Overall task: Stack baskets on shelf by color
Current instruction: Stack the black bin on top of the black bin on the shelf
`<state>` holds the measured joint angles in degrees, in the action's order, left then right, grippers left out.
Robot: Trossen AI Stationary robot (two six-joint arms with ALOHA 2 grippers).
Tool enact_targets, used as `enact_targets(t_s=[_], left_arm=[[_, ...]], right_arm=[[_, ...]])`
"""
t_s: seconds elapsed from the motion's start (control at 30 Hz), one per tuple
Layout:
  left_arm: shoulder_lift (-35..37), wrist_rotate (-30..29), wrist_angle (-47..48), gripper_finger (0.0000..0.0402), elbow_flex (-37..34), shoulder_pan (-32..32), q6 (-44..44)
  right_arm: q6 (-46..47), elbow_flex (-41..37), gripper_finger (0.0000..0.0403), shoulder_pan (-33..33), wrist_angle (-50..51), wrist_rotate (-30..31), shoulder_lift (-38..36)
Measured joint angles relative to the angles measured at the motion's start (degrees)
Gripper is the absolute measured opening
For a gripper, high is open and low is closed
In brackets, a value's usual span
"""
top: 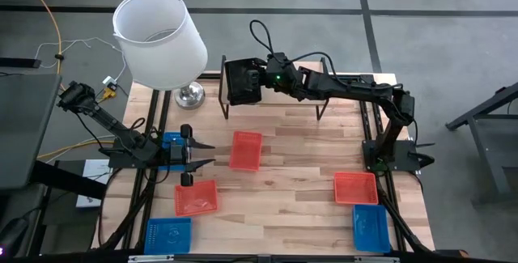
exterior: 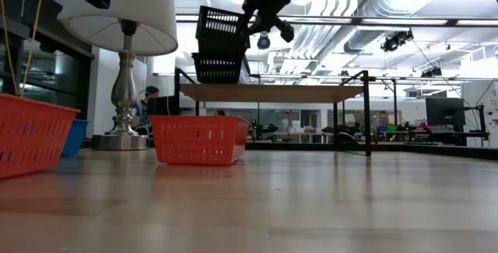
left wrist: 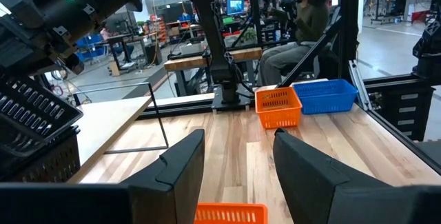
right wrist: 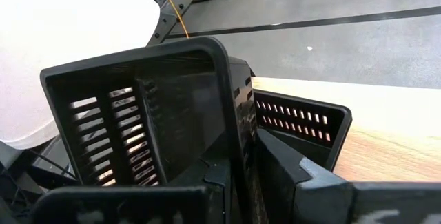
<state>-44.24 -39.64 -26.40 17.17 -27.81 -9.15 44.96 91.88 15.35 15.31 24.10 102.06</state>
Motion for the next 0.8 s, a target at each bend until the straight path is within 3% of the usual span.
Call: enact_targets(t_s=[0.8], left_arm=[[0.0, -0.01, 0.0, 0.0161, 0.0, 0.01, -0.02]], right_arm=[[-0.41, 0.0, 0.0049, 0.02, -0.04, 0.89, 0.0]])
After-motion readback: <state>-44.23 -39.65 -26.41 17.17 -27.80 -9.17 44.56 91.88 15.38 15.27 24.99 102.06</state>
